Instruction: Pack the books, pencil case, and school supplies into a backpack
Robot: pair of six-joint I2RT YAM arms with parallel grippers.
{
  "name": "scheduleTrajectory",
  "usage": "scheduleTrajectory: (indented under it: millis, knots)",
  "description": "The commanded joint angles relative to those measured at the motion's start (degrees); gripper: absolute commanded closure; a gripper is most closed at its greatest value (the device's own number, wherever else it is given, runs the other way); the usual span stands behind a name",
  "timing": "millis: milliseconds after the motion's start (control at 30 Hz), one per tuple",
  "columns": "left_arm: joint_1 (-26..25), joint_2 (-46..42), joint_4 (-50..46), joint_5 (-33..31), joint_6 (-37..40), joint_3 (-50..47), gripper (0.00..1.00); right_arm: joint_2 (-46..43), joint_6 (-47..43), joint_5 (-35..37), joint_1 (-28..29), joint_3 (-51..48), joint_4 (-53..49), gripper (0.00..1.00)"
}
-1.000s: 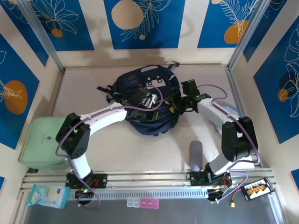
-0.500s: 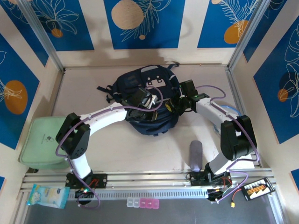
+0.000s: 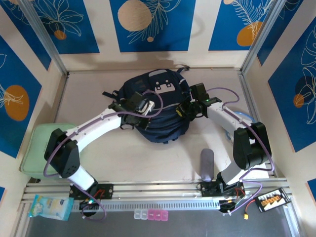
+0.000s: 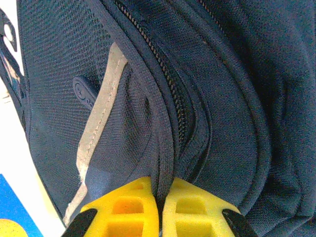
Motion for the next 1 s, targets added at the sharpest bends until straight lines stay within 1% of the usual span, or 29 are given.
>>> scheduleTrajectory:
  millis: [0, 167, 267, 400, 567, 633, 667, 700, 733, 767, 800, 833, 900, 967]
  knots:
    - [2.97, -0.47, -5.92, -3.17, 3.44, -1.47, 1.00, -0.43, -2.40, 5.34, -1.38, 1.82, -1.34, 0.96]
    - [6.88, 2.43, -3.88, -2.46, 5.40, 0.28, 1.00, 0.00, -4.05, 4.76, -1.27, 2.67, -1.79, 0.96]
    - [9.04, 4.08, -2.11, -0.23, 5.68, 2.14, 1.00, 0.35, -5.05, 4.30, -1.16, 3.14, -1.89, 0.96]
    - [11.03, 5.53, 1.84, 1.56, 4.38, 3.85, 1.00, 1.76, -8.16, 2.27, -0.75, 4.81, -1.51, 0.96]
    - [12.89, 5.25, 6.06, -0.31, 0.68, 2.75, 1.00, 5.98, -13.96, -0.97, 0.28, 9.22, -1.67, 0.96]
    - [13.54, 4.62, 6.98, -0.41, -0.10, 1.68, 1.00, 7.30, -15.48, -1.00, 0.55, 10.92, -3.16, 0.93]
    - [13.88, 4.09, 7.10, -0.44, -0.42, 1.25, 1.00, 7.34, -16.53, -0.12, 0.92, 11.59, -4.34, 0.89]
    - [14.07, 3.44, 7.38, -0.34, -0.56, 0.55, 0.93, 6.82, -17.22, 1.93, 1.32, 12.02, -6.12, 0.82]
    - [14.20, 2.70, 7.45, -0.23, -0.71, 0.06, 0.77, 5.92, -17.86, 3.79, 1.67, 12.06, -7.58, 0.76]
    - [14.47, 1.71, 7.50, 0.12, -0.81, -0.63, 0.66, 4.46, -18.79, 5.56, 2.02, 11.71, -8.84, 0.68]
    - [14.73, 0.52, 7.91, 0.80, -1.06, -1.43, 0.61, 2.49, -19.59, 7.46, 2.39, 10.94, -10.07, 0.59]
    - [14.97, -0.67, 8.42, 1.41, -1.17, -2.28, 0.56, 0.66, -20.10, 9.41, 2.68, 10.11, -11.18, 0.53]
    - [15.93, -3.75, 10.06, 2.71, -2.17, -4.28, 0.38, -3.56, -21.49, 13.84, 3.15, 8.30, -14.56, 0.46]
    - [17.25, -6.60, 11.87, 3.53, -3.46, -6.22, 0.26, -6.72, -21.84, 18.19, 3.37, 6.39, -19.10, 0.40]
